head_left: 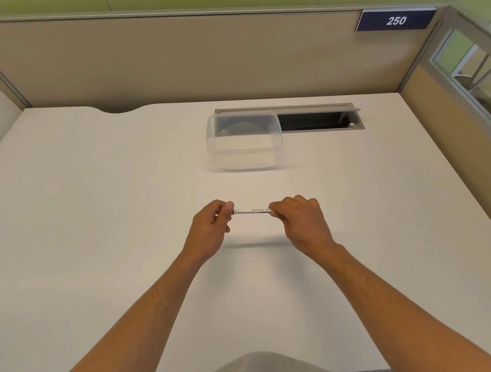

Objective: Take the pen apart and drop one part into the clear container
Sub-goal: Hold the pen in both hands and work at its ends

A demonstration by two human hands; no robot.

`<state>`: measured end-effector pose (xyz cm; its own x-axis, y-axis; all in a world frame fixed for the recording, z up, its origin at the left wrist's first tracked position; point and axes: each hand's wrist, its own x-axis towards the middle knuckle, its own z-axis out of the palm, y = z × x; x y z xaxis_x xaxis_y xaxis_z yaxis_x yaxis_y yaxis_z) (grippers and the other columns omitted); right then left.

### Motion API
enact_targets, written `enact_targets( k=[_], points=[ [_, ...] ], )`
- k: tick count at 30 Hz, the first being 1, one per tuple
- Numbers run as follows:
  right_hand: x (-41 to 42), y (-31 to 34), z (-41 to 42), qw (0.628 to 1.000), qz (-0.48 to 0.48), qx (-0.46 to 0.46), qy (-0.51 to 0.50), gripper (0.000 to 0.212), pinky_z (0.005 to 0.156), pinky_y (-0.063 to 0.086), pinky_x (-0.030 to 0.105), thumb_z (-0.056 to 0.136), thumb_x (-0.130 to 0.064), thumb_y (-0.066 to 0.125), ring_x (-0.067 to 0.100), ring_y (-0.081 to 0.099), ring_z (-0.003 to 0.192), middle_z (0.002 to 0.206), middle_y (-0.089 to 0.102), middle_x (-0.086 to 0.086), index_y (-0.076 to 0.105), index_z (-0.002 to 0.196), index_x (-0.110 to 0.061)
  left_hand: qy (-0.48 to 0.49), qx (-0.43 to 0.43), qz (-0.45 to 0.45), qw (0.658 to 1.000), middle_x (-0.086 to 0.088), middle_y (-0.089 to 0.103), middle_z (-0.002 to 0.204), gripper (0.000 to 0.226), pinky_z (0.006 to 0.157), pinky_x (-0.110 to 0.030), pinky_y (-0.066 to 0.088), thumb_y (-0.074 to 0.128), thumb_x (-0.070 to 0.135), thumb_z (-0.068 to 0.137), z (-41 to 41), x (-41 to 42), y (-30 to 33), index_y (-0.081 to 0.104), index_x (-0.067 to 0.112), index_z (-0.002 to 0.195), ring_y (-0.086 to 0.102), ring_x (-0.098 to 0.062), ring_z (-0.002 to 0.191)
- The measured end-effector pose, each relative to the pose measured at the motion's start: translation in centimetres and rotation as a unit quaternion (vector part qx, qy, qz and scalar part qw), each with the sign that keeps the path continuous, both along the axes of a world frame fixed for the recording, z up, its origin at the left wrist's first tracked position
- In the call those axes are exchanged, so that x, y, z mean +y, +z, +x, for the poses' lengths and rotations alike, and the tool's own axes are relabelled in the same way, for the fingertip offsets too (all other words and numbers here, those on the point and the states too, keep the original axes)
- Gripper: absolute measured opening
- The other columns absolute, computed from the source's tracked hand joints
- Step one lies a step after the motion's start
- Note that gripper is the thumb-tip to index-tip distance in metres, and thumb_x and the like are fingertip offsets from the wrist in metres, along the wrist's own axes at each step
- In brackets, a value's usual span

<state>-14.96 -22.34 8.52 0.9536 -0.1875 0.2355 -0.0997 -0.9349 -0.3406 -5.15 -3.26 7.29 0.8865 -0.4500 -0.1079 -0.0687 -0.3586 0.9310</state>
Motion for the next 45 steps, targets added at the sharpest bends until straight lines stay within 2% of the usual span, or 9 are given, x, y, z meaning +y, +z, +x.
enact_targets(
  k=[5, 11, 16, 19, 22, 25, 30, 36, 45],
  points=[
    [-0.1, -0.1, -0.1, 1.0, -0.002, 0.009, -0.001, 0.015, 0.064, 0.028, 0.035, 0.096, -0.022, 0.05, 0.025, 0.048, 0.071, 0.079, 0.064, -0.001, 0.065, 0.097, -0.02, -0.02, -0.015, -0.003, 1.0, 0.004, 0.062, 0.08, 0.01, 0.064, -0.023, 0.047, 0.057, 0.024, 0.095, 0.2, 0.4, -0.3, 0.06, 0.019, 0.088, 0.062, -0.006, 0.063],
    [0.2, 0.1, 0.2, 1.0, -0.004, 0.004, 0.004, 0.014, 0.064, 0.026, 0.034, 0.096, -0.022, 0.051, 0.025, 0.047, 0.071, 0.078, 0.064, -0.001, 0.065, 0.097, -0.02, -0.012, -0.03, 0.027, 0.999, 0.005, 0.058, 0.062, 0.034, 0.062, -0.03, 0.046, 0.049, 0.035, 0.099, 0.3, 0.3, -0.1, 0.056, 0.015, 0.072, 0.057, -0.007, 0.056],
    [0.4, 0.2, 0.1, 1.0, -0.01, -0.003, 0.008, 0.013, 0.064, 0.024, 0.033, 0.095, -0.021, 0.052, 0.025, 0.048, 0.069, 0.078, 0.064, -0.001, 0.065, 0.096, -0.02, -0.006, -0.012, 0.04, 0.999, 0.009, 0.054, 0.053, 0.044, 0.047, -0.016, 0.04, 0.047, 0.045, 0.098, 0.3, 0.5, 0.2, 0.056, 0.016, 0.065, 0.054, -0.004, 0.05],
    [0.4, 0.3, 0.1, 1.0, -0.009, -0.008, 0.004, 0.013, 0.064, 0.023, 0.033, 0.095, -0.021, 0.053, 0.026, 0.047, 0.069, 0.077, 0.064, 0.0, 0.066, 0.096, -0.019, -0.011, 0.007, 0.003, 1.0, 0.009, 0.059, 0.063, 0.039, 0.057, -0.02, 0.043, 0.049, 0.04, 0.098, 0.2, 0.5, 0.3, 0.062, 0.012, 0.074, 0.056, -0.007, 0.055],
    [0.4, 0.3, 0.2, 1.0, -0.007, -0.008, 0.0, 0.013, 0.065, 0.023, 0.033, 0.095, -0.021, 0.053, 0.025, 0.047, 0.069, 0.077, 0.065, -0.001, 0.066, 0.095, -0.019, -0.023, 0.004, 0.0, 1.0, 0.004, 0.062, 0.076, 0.02, 0.055, -0.016, 0.042, 0.056, 0.034, 0.095, 0.1, 0.6, 0.3, 0.062, 0.018, 0.085, 0.06, -0.006, 0.059],
    [0.4, 0.3, 0.2, 1.0, -0.003, -0.012, -0.001, 0.013, 0.064, 0.024, 0.033, 0.095, -0.02, 0.052, 0.026, 0.048, 0.068, 0.076, 0.064, 0.0, 0.066, 0.094, -0.019, -0.033, 0.005, -0.007, 0.999, 0.001, 0.063, 0.076, 0.013, 0.061, -0.021, 0.044, 0.058, 0.025, 0.095, 0.1, 0.7, 0.3, 0.06, 0.016, 0.086, 0.061, -0.01, 0.062],
    [0.5, 0.3, 0.0, 1.0, 0.0, -0.019, 0.001, 0.014, 0.064, 0.024, 0.033, 0.095, -0.02, 0.053, 0.025, 0.047, 0.067, 0.074, 0.064, -0.001, 0.066, 0.093, -0.019, -0.049, 0.021, -0.012, 0.998, 0.001, 0.058, 0.062, 0.02, 0.057, -0.015, 0.044, 0.054, 0.022, 0.097, -0.1, 0.8, 0.7, 0.058, 0.012, 0.08, 0.055, -0.009, 0.058],
    [0.6, 0.3, -0.3, 1.0, 0.0, -0.021, 0.005, 0.013, 0.064, 0.023, 0.033, 0.095, -0.02, 0.052, 0.019, 0.038, 0.066, 0.075, 0.064, -0.001, 0.066, 0.094, -0.019, -0.042, 0.049, 0.005, 0.998, -0.004, 0.052, 0.056, 0.043, 0.04, -0.01, 0.033, 0.047, 0.037, 0.099, -0.4, 0.7, 1.1, 0.05, 0.006, 0.07, 0.044, -0.01, 0.048],
    [0.6, 0.1, -0.6, 1.0, 0.001, -0.019, 0.002, 0.013, 0.064, 0.023, 0.033, 0.095, -0.021, 0.052, 0.022, 0.041, 0.066, 0.075, 0.063, -0.001, 0.065, 0.094, -0.02, -0.04, 0.081, 0.003, 0.996, 0.0, 0.056, 0.052, 0.054, 0.055, -0.02, 0.041, 0.041, 0.051, 0.098, -0.9, 0.6, 1.3, 0.058, 0.011, 0.067, 0.049, -0.013, 0.053]
  ],
)
